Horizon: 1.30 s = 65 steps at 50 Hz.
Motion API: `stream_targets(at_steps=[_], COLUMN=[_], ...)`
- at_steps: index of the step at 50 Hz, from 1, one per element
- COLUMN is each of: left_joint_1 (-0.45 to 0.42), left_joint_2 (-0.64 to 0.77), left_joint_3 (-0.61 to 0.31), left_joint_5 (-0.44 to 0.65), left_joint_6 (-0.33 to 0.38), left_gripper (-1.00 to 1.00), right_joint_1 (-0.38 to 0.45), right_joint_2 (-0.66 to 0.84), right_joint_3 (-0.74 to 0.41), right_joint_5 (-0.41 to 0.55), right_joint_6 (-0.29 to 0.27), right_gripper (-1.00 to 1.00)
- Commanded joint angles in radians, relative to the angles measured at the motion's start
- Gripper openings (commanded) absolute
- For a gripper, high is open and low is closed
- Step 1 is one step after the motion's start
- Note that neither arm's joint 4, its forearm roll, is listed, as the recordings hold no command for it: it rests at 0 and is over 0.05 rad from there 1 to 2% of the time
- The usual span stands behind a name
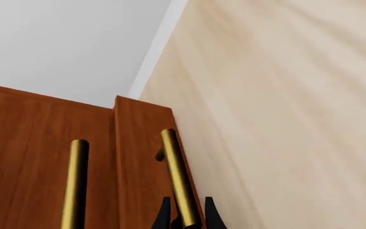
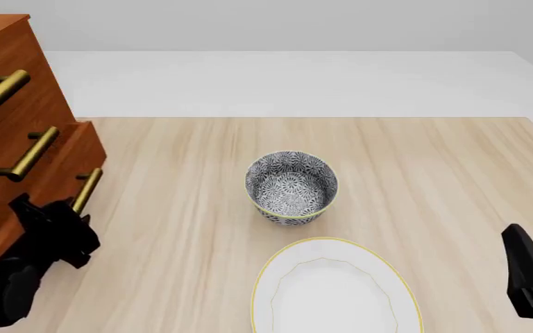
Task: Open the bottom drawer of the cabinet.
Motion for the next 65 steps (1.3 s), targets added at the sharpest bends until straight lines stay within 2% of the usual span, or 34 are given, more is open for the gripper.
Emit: stream_targets(at_steps=[1, 39, 65], left_joint_1=[-0.033, -0.144, -0.224], left_joint_2=[-0.056, -0.082, -0.035], left_joint_3=[0.049, 0.061, 0.008], left_joint_5=[-0.049, -0.049, -0.049], left_joint_6=[0.017, 0.013, 0.014], left_gripper=[-1.00, -1.00, -1.00], right_joint_1=[0.000, -0.008, -0.020], right_joint_2=[0.000, -0.003, -0.004], right_joint_3=[0.000, 0.000, 0.000], right_joint_5=[-0.002, 0.003, 0.003], right_joint_6=[0.001, -0.003, -0.003], right_gripper=[1.00, 1.00, 1.00])
